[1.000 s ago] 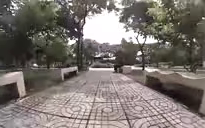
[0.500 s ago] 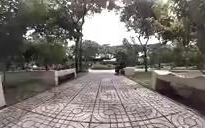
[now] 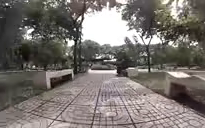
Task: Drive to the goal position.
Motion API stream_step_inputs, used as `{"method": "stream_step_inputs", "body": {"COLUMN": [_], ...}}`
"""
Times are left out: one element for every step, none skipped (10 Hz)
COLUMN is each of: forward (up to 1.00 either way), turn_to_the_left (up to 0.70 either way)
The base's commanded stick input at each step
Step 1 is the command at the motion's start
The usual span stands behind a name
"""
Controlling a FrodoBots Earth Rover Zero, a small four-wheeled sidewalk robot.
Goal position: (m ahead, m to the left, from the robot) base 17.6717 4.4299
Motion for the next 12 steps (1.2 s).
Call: {"method": "stream_step_inputs", "body": {"forward": [1.0,1.0,1.0,1.0,1.0,1.0,1.0,1.0,1.0,1.0,1.0,1.0], "turn_to_the_left": [0.0,0.0,0.0,0.0,0.0,0.0,0.0,0.0,0.0,0.0,0.0,0.0]}}
